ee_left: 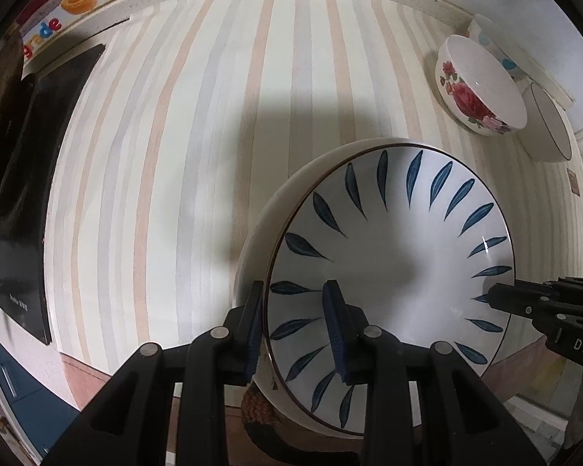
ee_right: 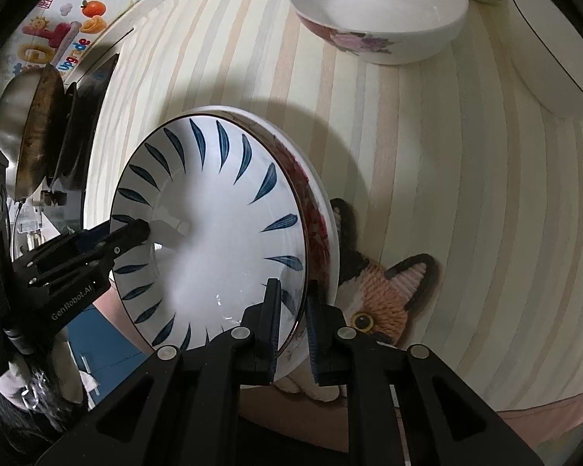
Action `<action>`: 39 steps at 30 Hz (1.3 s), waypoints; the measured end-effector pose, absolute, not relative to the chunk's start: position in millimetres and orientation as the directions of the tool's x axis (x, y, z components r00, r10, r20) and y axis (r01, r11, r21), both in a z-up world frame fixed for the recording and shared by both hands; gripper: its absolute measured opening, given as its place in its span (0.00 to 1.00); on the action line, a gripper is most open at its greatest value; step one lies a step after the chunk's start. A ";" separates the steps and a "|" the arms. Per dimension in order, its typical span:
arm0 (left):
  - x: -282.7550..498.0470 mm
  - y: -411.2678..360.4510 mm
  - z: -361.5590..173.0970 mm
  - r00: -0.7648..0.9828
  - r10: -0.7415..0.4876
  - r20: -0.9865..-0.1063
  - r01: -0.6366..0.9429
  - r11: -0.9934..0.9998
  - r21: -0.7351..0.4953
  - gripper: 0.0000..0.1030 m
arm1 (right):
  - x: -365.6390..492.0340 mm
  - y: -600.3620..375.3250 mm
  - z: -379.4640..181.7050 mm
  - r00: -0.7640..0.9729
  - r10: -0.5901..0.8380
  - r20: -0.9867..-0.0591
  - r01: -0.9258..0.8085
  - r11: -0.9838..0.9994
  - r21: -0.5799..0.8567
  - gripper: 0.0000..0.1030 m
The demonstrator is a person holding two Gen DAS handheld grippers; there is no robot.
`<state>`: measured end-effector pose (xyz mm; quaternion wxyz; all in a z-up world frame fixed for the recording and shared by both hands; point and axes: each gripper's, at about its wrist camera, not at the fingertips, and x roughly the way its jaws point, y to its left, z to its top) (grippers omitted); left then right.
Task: Organize plates and bowls
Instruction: 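Carry the blue-leaf plate and lower it onto the plate stack, then open both grippers and lift them away from the plate stack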
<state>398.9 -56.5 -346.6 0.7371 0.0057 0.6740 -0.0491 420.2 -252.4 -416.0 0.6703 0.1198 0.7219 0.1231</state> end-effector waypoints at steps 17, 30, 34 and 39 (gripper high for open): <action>391.7 -50.1 -348.3 0.090 -0.027 -0.996 -0.036 0.999 -0.030 0.27 | 419.8 -256.1 -401.1 -0.054 0.316 -0.947 -0.030 0.948 0.318 0.15; 338.3 -48.6 -255.7 0.255 -0.034 -0.966 0.017 0.999 -0.030 0.27 | 377.2 -237.8 -316.9 0.113 0.249 -0.962 -0.079 0.967 0.242 0.34; 311.9 -48.1 -216.5 0.303 -0.067 -0.951 0.052 0.997 -0.054 0.28 | 349.5 -228.2 -278.6 0.181 0.244 -0.953 -0.085 0.969 0.232 0.42; 282.1 -43.0 -182.6 0.340 -0.101 -0.935 0.088 0.993 -0.075 0.30 | 314.8 -220.3 -241.1 0.247 0.231 -0.941 -0.066 0.973 0.222 0.55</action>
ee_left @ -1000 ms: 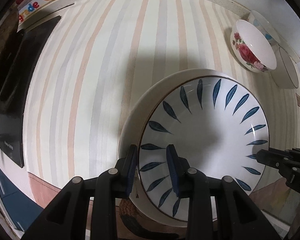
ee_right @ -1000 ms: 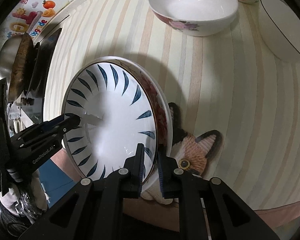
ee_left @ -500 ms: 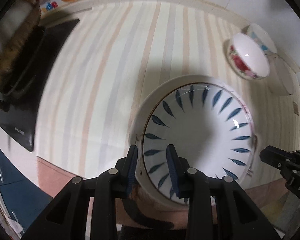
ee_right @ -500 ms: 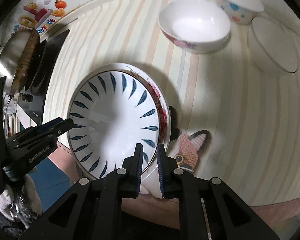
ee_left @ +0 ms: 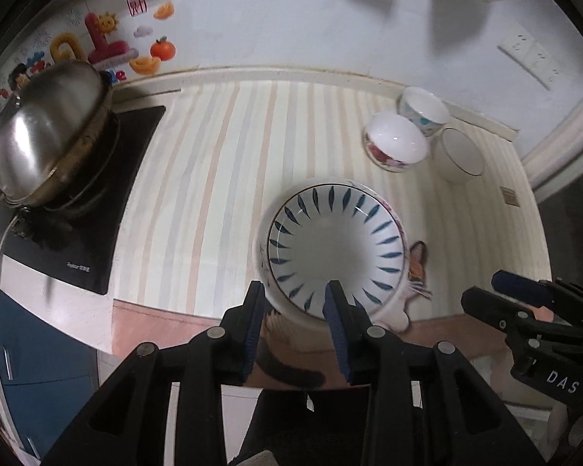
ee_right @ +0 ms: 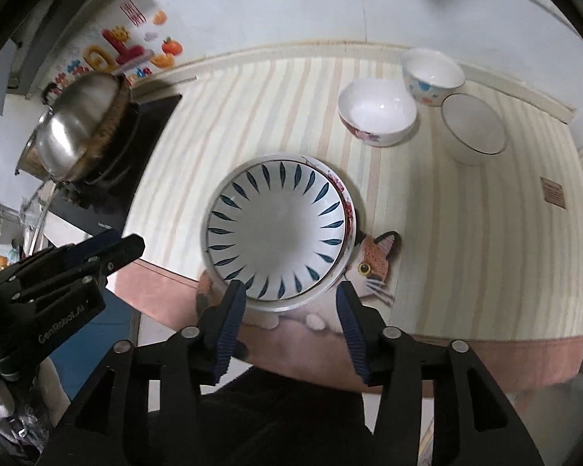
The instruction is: Organize plates and bowls
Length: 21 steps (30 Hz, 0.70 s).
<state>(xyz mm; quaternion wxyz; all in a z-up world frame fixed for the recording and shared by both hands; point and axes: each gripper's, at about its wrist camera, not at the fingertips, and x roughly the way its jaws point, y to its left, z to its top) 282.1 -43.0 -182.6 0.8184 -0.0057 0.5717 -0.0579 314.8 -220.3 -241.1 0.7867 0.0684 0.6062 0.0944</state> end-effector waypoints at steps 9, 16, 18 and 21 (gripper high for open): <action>242.5 -34.2 -154.4 0.370 -0.142 -0.918 0.127 0.987 -0.101 0.64 | 262.1 -213.6 -191.5 0.347 0.215 -0.913 -0.024 0.975 0.221 0.79; 236.1 -30.9 -149.6 0.379 -0.154 -0.912 0.137 0.985 -0.109 0.77 | 244.3 -206.2 -179.4 0.368 0.208 -0.906 -0.014 0.976 0.218 0.87; 239.3 -31.8 -148.1 0.388 -0.151 -0.909 0.131 0.985 -0.108 0.77 | 245.2 -209.8 -178.5 0.370 0.216 -0.903 -0.005 0.973 0.230 0.88; 250.2 -34.3 -147.1 0.401 -0.145 -0.904 0.119 0.987 -0.105 0.77 | 252.9 -221.6 -178.8 0.383 0.227 -0.895 0.012 0.968 0.250 0.88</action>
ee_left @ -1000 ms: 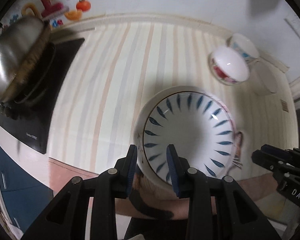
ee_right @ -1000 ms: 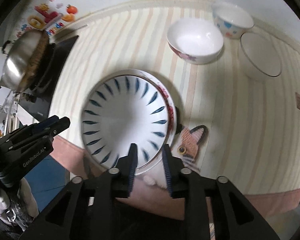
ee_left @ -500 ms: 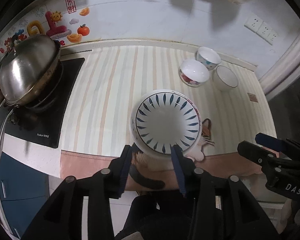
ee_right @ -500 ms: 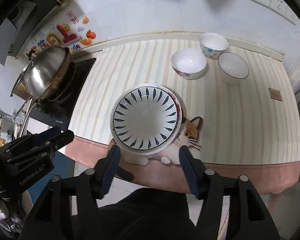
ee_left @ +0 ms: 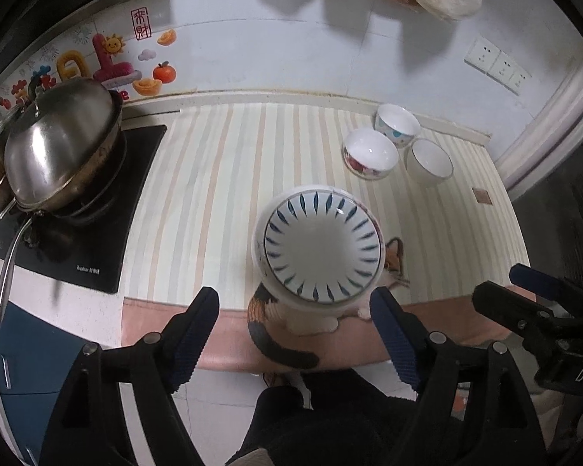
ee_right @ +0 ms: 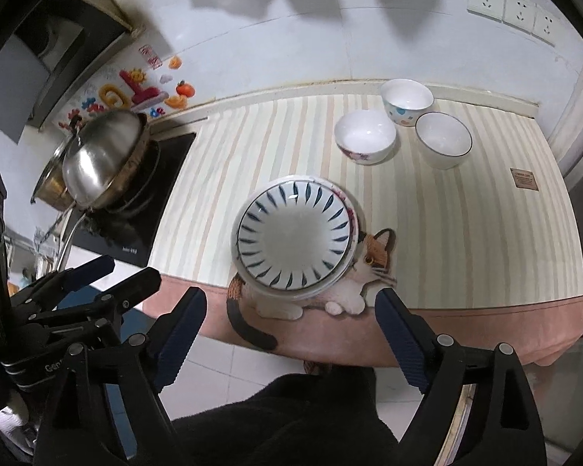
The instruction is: Organize plates and bowls
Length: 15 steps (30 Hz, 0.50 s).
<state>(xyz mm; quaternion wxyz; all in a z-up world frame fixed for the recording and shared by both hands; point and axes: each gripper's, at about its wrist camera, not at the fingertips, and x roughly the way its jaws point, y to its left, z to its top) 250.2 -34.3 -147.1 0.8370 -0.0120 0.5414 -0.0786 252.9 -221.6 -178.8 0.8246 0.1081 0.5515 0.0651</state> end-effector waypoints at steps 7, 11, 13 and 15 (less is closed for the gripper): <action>318.0 -61.6 -152.9 0.447 -0.104 -0.888 0.067 0.994 -0.083 0.77 | 311.3 -279.0 -200.4 0.394 0.262 -0.881 0.090 0.943 0.321 0.88; 382.9 -88.1 -173.8 0.429 -0.097 -0.898 0.043 0.995 -0.087 0.77 | 365.8 -321.0 -230.9 0.373 0.277 -0.886 0.142 0.926 0.349 0.88; 415.3 -100.1 -191.2 0.388 -0.115 -0.915 0.037 0.993 -0.109 0.77 | 396.0 -340.1 -252.2 0.345 0.290 -0.893 0.170 0.916 0.363 0.88; 447.9 -111.5 -210.8 0.348 -0.148 -0.926 0.028 0.989 -0.148 0.76 | 429.3 -357.8 -278.5 0.314 0.308 -0.898 0.193 0.905 0.378 0.87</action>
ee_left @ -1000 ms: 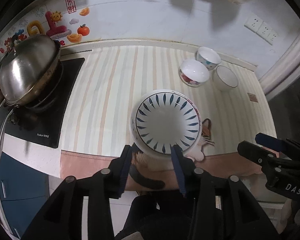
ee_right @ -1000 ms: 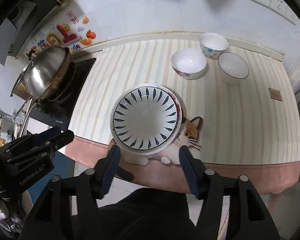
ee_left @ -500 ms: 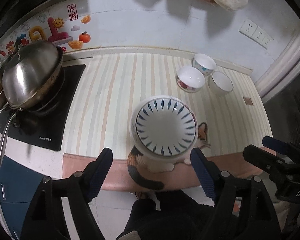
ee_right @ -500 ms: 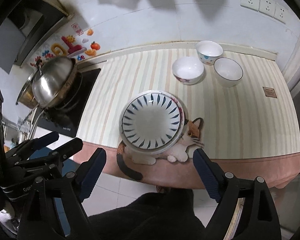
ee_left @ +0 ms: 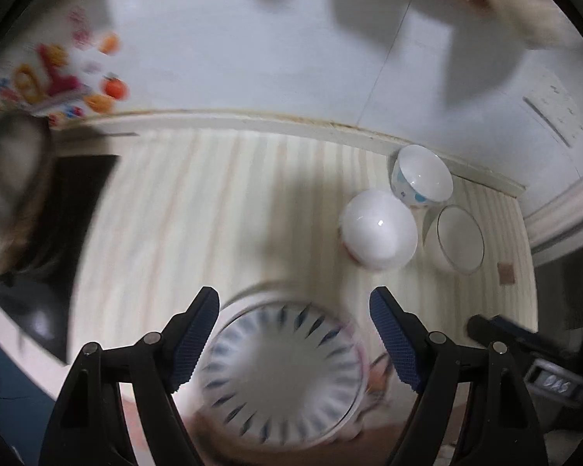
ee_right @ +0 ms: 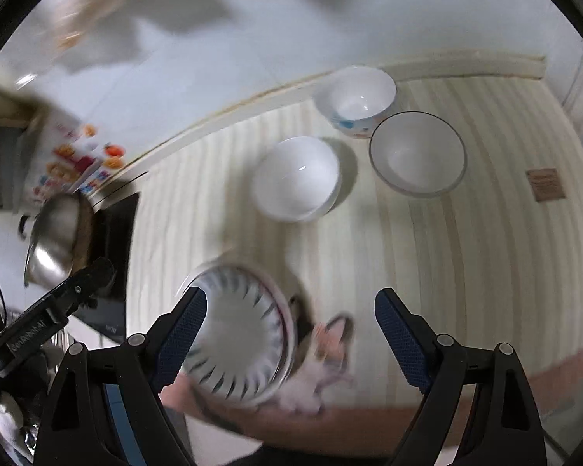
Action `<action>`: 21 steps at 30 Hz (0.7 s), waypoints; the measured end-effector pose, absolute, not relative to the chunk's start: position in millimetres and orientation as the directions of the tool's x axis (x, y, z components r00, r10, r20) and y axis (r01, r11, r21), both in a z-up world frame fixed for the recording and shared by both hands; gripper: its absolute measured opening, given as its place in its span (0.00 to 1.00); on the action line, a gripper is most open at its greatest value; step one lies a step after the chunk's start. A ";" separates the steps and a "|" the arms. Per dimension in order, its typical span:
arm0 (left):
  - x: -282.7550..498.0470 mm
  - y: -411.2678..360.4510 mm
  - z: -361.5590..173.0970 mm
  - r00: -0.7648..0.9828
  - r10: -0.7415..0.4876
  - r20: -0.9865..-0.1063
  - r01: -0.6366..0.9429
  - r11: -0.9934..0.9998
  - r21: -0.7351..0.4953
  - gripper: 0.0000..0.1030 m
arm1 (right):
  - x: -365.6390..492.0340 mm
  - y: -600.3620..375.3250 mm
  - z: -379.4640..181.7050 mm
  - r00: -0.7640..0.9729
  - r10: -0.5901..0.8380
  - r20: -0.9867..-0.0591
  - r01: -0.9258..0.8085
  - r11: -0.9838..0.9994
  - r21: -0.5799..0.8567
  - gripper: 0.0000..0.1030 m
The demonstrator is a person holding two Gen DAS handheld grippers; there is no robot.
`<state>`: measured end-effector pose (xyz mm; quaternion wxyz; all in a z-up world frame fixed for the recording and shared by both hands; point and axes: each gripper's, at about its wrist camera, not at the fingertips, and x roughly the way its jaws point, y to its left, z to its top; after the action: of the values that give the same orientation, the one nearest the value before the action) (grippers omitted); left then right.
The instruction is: Organize plates and bowls
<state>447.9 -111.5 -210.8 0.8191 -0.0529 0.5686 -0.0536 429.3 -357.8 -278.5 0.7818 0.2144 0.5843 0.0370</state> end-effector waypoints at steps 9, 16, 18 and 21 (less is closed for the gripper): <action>555.6 -163.3 -299.8 0.166 -0.167 -0.972 0.053 0.986 -0.161 0.51 | 531.9 -383.1 -372.8 0.192 0.373 -0.908 0.240 0.879 0.412 0.62; 583.2 -186.5 -346.8 0.046 -0.166 -0.985 0.107 0.981 -0.160 0.31 | 561.9 -375.0 -408.8 0.128 0.354 -0.927 0.234 0.897 0.375 0.29; 584.5 -191.2 -354.4 0.030 -0.150 -0.988 0.130 0.981 -0.145 0.25 | 567.2 -371.4 -416.3 0.111 0.337 -0.935 0.233 0.906 0.354 0.21; 581.3 -196.3 -357.1 0.033 -0.139 -0.990 0.155 0.979 -0.132 0.17 | 570.5 -366.4 -420.4 0.108 0.318 -0.942 0.229 0.914 0.335 0.17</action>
<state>581.3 -196.3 -357.1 0.7187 0.0059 0.6877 -0.1023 570.5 -366.4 -420.4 0.7154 0.2052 0.6672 0.0312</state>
